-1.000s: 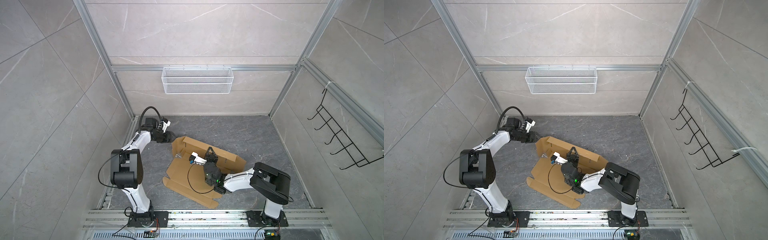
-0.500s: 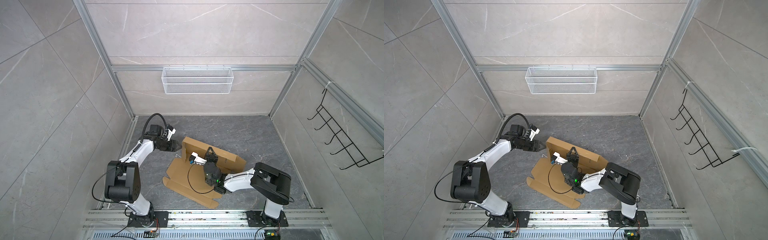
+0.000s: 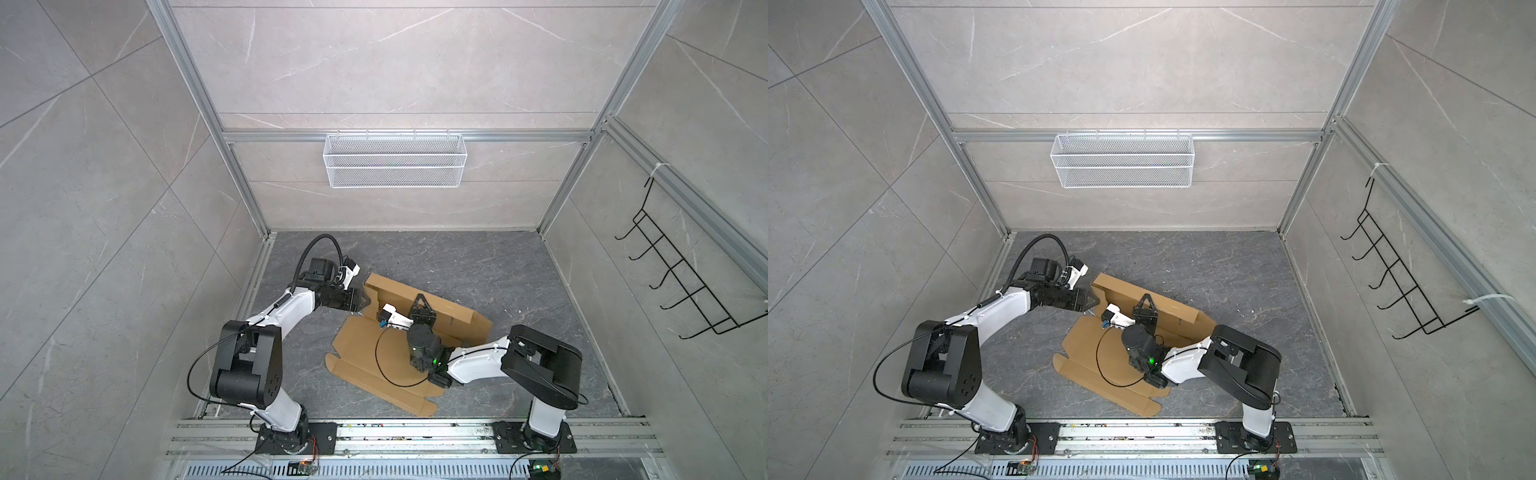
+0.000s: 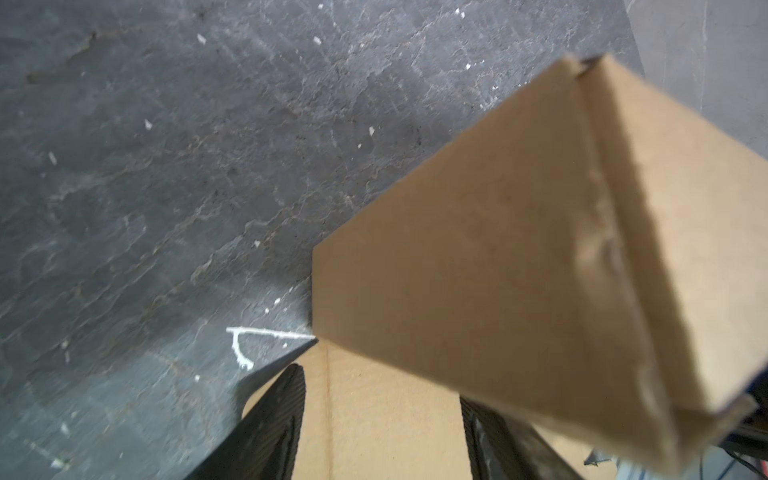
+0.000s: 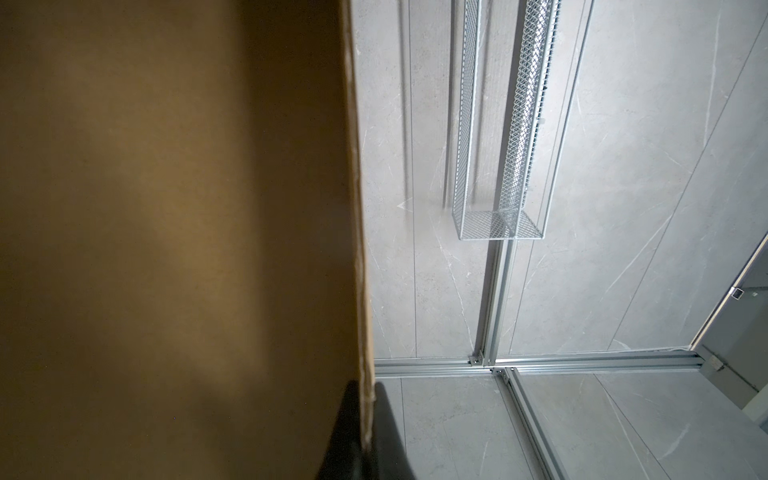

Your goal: Fold the paper box

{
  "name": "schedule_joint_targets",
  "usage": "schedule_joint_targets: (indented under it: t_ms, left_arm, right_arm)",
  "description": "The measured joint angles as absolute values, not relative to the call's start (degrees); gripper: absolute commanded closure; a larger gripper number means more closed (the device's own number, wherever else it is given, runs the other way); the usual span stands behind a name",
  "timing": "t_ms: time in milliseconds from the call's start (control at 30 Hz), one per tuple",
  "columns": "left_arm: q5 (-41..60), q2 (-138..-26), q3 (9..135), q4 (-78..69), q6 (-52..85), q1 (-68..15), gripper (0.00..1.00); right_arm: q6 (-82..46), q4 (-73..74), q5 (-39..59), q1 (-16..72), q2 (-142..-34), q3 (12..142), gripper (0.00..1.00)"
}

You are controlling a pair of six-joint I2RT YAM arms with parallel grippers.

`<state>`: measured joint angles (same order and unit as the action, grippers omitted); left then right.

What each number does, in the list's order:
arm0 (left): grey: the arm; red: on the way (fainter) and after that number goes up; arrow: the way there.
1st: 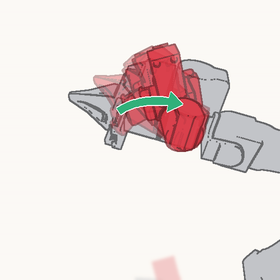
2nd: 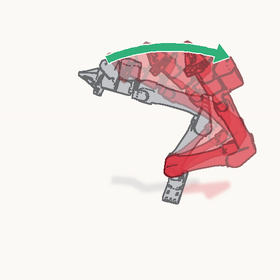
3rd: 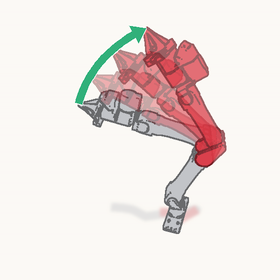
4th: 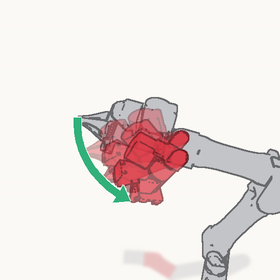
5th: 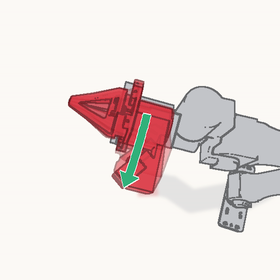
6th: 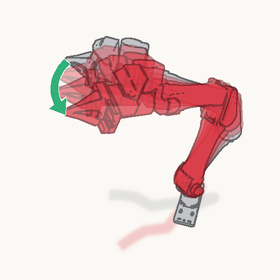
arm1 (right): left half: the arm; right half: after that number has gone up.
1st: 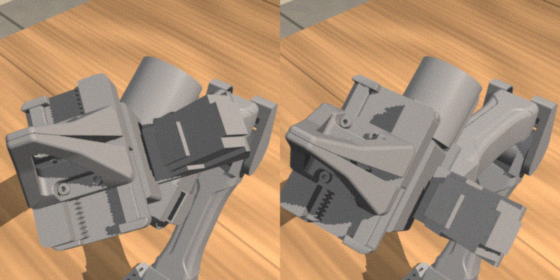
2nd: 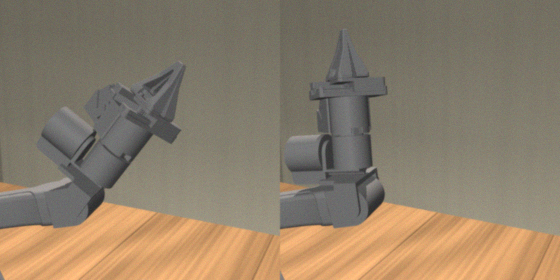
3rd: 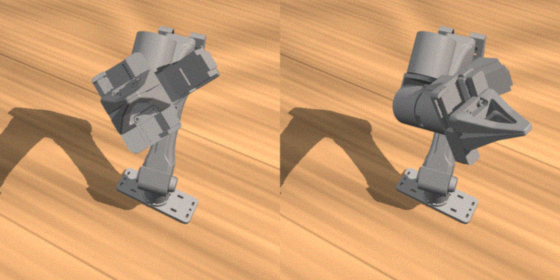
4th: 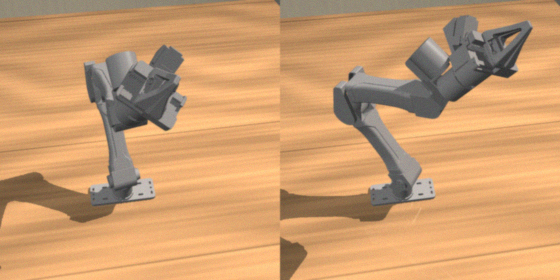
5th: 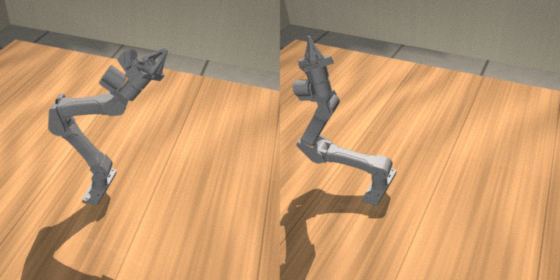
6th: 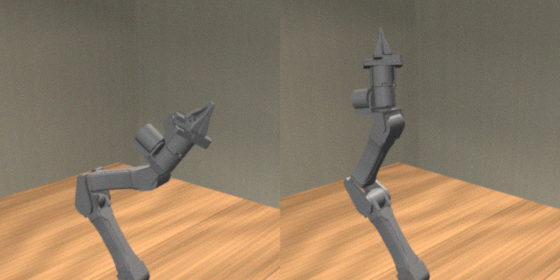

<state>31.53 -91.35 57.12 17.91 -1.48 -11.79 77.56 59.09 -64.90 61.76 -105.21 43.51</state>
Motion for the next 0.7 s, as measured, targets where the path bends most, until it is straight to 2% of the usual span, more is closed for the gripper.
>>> schedule_joint_targets:
  t_ms: [333, 700]
  left_arm:
    - [28.4, -90.2, 52.0, 7.5, -1.5, -12.7, 0.39]
    - [22.6, -88.8, 46.7, -4.5, -1.8, -16.6, 0.46]
  right_arm:
    - [77.5, 58.9, -64.9, 61.8, -105.2, 43.5, 1.00]
    - [77.1, 58.5, -64.9, 61.8, -105.1, 43.6, 1.00]
